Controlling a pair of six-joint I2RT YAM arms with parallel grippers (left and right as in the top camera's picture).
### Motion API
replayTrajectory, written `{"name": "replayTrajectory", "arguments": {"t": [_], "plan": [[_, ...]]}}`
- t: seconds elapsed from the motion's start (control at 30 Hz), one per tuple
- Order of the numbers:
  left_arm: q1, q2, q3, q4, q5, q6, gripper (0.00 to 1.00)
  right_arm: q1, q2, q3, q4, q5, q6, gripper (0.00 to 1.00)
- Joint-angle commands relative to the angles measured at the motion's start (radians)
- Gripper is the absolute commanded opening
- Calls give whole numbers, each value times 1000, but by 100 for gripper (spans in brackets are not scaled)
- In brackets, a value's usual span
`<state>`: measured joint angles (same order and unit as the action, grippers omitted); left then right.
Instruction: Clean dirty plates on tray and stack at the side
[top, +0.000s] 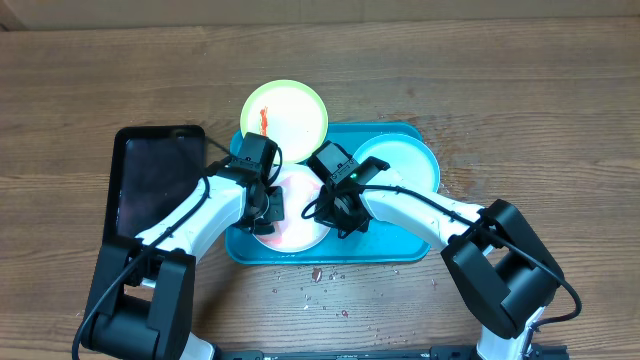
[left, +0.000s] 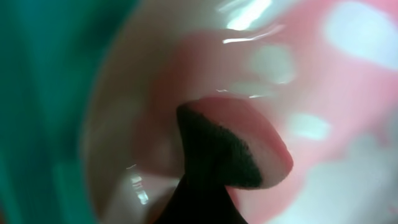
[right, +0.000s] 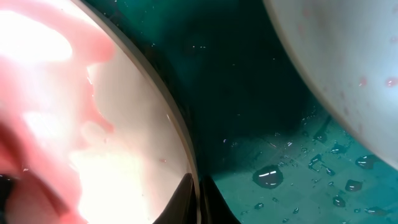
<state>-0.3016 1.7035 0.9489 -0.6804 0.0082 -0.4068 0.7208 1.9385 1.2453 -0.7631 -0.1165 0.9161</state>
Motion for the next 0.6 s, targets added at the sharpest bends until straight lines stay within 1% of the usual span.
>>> {"name": "replayTrajectory", "arguments": {"t": [0.0, 0.07, 0.13, 0.2, 0.27, 0.47, 0.57], "plan": [[11, 24, -29, -63, -213, -221, 4, -2, 0, 1, -14, 32, -16, 4], [11, 24, -29, -73, -161, -191, 4, -2, -1, 1, -13, 25, -30, 4], [11, 24, -13, -72, -40, -92, 4, -2, 0, 1, -13, 10, -46, 4], [11, 9, 41, -77, 114, 36, 4, -2, 0, 1, -13, -12, -79, 4], [11, -15, 90, -97, 171, 65, 4, -2, 0, 1, -14, -26, -88, 4], [11, -126, 309, -226, 198, 120, 4, -2, 0, 1, -26, -56, -125, 4], [16, -176, 437, -314, 150, 135, 4, -2, -1, 2, -22, -83, -150, 4]]}}
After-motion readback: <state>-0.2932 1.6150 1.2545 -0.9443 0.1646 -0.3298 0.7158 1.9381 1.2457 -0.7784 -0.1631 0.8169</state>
